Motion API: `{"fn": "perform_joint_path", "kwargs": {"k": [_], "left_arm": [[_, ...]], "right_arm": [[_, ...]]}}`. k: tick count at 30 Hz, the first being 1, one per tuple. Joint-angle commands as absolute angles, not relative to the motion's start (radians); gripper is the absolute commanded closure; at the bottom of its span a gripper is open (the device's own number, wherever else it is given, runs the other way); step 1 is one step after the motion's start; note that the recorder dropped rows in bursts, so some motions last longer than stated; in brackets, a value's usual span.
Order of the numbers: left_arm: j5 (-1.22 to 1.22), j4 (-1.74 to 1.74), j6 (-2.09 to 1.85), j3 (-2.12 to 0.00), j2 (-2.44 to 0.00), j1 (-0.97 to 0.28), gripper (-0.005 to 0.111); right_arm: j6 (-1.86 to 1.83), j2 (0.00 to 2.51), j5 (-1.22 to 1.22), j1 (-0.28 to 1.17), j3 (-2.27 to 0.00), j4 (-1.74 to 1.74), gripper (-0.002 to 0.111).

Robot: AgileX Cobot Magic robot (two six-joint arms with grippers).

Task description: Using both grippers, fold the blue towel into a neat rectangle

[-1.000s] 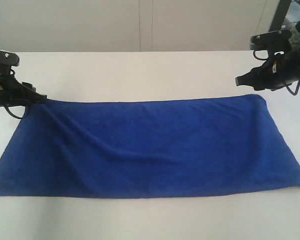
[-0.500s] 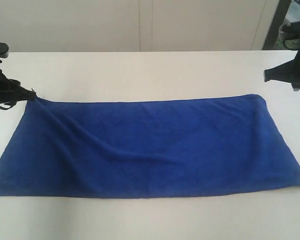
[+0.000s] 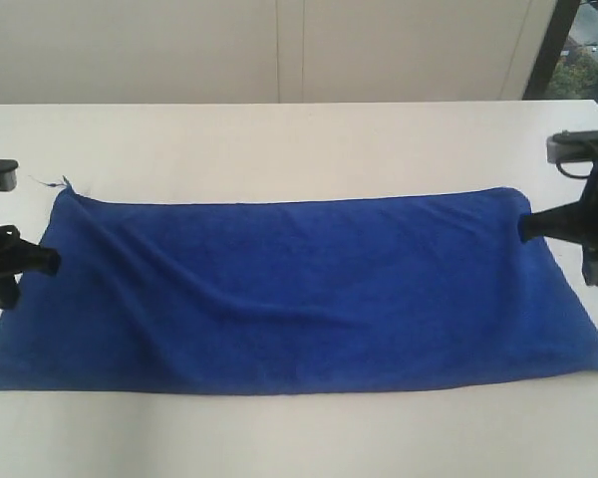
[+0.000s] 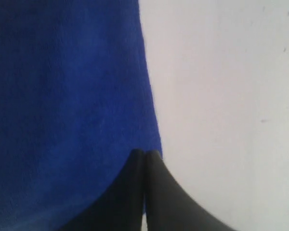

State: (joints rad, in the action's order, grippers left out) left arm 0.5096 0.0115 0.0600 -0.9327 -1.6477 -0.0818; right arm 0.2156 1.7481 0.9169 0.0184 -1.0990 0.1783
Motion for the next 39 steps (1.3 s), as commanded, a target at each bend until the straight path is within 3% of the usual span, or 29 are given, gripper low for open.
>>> {"fn": "perform_joint_path", "kwargs": {"k": [1, 9, 27, 39], "left_arm": [[0.466, 0.041, 0.047, -0.861, -1.626, -0.144, 0.107], [0.305, 0.041, 0.048, -0.754, -1.634, -0.144, 0.107], [0.263, 0.041, 0.048, -0.707, -1.634, -0.144, 0.107], [0.297, 0.041, 0.048, -0.707, -1.634, -0.144, 0.107]], "right_arm": [[0.205, 1.699, 0.85, 0.011, -0.958, 0.156, 0.108], [0.159, 1.741, 0.673, 0.011, -0.83, 0.055, 0.108], [0.214, 1.777, 0.86, 0.011, -0.825, 0.12, 0.108], [0.232, 1.741, 0.749, 0.011, -0.83, 0.124, 0.108]]}}
